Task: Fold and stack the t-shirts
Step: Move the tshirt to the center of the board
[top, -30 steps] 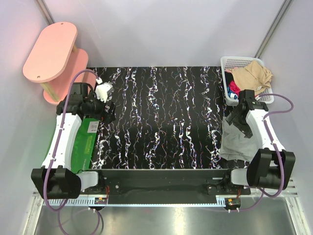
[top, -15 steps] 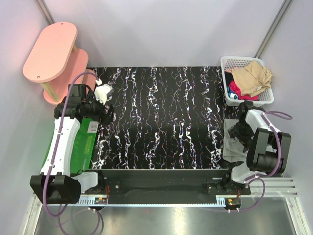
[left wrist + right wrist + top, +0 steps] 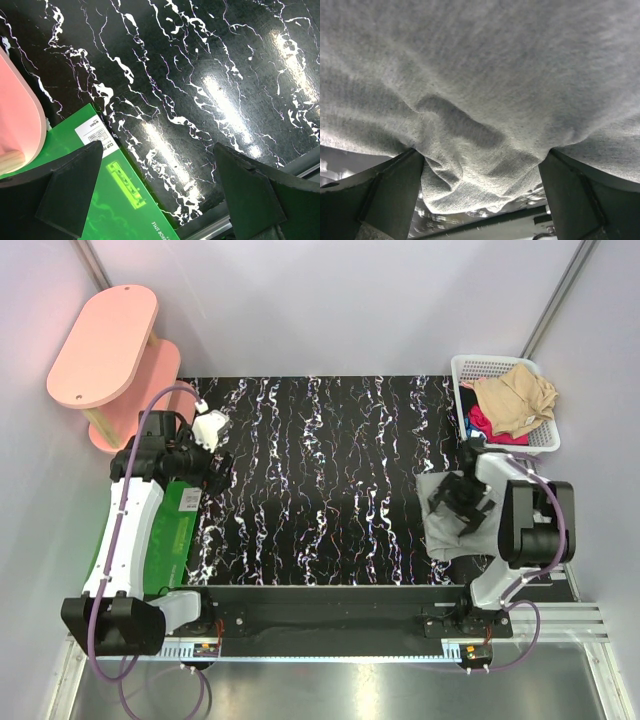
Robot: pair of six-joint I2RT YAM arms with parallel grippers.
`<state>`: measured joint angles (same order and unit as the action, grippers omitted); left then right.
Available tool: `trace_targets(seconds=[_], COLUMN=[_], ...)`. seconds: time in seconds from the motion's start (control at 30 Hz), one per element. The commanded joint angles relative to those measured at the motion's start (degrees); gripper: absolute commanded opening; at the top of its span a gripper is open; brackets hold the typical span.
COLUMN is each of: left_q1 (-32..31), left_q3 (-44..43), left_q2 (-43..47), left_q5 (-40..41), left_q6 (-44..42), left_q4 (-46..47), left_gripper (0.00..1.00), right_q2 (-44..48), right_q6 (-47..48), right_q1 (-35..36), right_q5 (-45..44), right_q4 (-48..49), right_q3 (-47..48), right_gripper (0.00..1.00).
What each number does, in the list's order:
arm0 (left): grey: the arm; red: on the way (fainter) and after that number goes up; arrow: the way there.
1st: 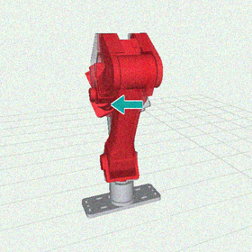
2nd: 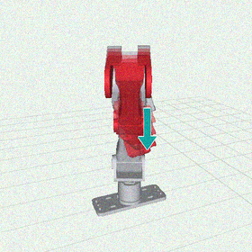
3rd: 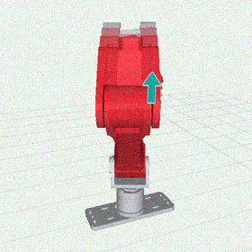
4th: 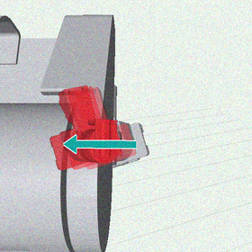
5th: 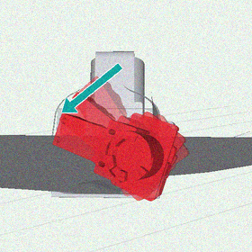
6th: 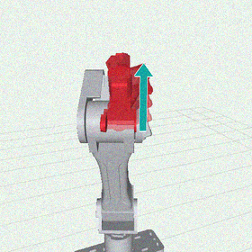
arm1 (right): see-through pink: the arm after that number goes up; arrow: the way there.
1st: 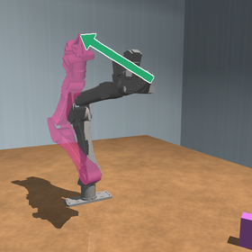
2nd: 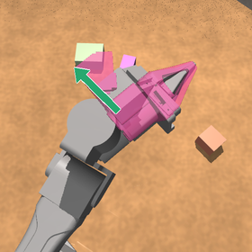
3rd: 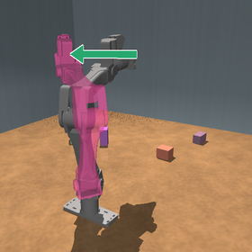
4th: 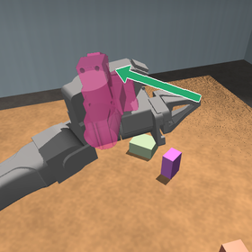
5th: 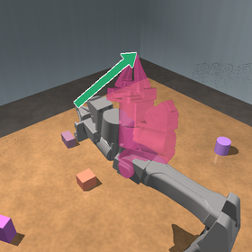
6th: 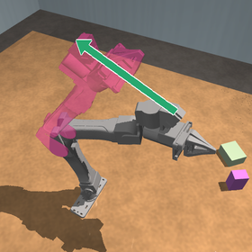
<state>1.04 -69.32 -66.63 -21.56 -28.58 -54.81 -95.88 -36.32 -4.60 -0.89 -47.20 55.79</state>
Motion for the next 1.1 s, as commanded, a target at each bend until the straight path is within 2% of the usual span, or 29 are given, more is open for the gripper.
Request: trace_targets(seconds=[0.0, 0.07, 0.1, 0.2, 0.27, 0.4, 0.47, 0.53, 0.67, 0.73, 0.87, 1.0, 1.07], left_q1=[0.1, 0.1, 0.1, 0.3, 0.6, 1.9, 3.2, 4.3, 6.3, 6.8, 6.3, 2.0, -2.5], left_q3=[-2.9, -2.8, -2.8, -2.6, -2.4, -1.4, -1.1, -0.7, -0.7, -1.0, -2.4, -2.8, -2.6], left_q2=[-0.2, 0.0, 0.2, -0.1, -0.2, -0.6, -0.8, -1.6, -3.6, -5.1, -11.9, -18.4, -20.4], left_q5=[0.4, 0.6, 0.8, 1.1, 1.1, 0.3, -0.4, -0.1, -0.3, -0.8, -6.1, -7.1, -6.5], left_q6=[0.8, 0.9, 0.9, 1.2, 1.4, 1.9, 1.7, 1.5, 1.2, 1.9, 3.0, 4.1, 4.0], left_q4=[0.3, 0.2, 0.3, 0.2, 0.3, 0.2, 0.4, 0.3, 0.7, 1.3, 2.1, 1.9, 1.9], left_gripper=[0.99, 0.99, 0.99, 0.99, 0.99, 0.99, 0.99, 0.99, 0.99, 0.99, 0.99, 0.99, 0.99], right_q2=[-5.6, -6.5, -7.0, -10.6, -14.8, -24.2, -27.2, -29.4, -24.6, -18.3, -6.3, 5.6, 7.9], right_q6=[-0.2, -0.3, -0.4, -1.0, -1.5, -1.5, -0.4, 0.9, 0.4, -0.1, -1.1, -3.1, -3.1], right_q1=[13.5, 18.2, 24.0, 33.3, 37.5, 46.6, 52.0, 55.6, 56.5, 56.4, 51.3, 45.9, 45.8], right_q5=[10.2, 11.9, 12.9, 15.2, 16.8, 22.0, 23.0, 22.7, 19.3, 15.2, 5.4, 1.0, -3.5], right_q4=[5.0, 5.1, 5.1, 3.8, 3.5, 2.0, -1.0, -3.6, -6.0, -8.1, -12.3, -13.0, -13.1], right_q3=[2.8, 5.2, 8.1, 16.1, 20.2, 34.4, 42.1, 46.0, 44.2, 42.6, 41.5, 40.5, 40.0], right_gripper=[1.0, 1.0, 1.0, 1.0, 1.0, 1.0, 1.0, 1.0, 1.0, 1.0, 1.0, 1.0, 1.0])
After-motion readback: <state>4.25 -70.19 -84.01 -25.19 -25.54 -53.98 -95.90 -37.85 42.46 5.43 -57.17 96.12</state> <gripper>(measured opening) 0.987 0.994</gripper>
